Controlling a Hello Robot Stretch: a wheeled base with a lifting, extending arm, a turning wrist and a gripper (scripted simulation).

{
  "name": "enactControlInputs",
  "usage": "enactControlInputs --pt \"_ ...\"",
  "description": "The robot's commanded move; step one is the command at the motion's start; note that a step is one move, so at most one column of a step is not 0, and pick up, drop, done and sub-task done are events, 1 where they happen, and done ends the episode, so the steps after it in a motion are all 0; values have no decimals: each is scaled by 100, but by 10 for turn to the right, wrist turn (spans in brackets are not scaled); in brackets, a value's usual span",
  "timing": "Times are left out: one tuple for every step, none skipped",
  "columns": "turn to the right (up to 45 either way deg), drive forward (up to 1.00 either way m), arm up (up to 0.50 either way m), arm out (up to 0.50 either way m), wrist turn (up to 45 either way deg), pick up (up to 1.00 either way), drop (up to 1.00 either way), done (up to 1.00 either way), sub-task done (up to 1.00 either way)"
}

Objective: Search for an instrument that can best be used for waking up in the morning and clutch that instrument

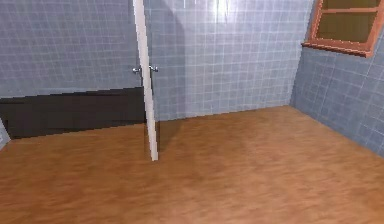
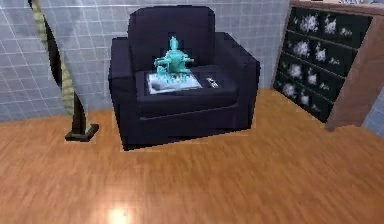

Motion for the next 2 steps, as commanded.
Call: enactControlInputs --pt "450 0 0 0 0 0 0 0 0" --pt "300 0 0 0 0 0 0 0 0"
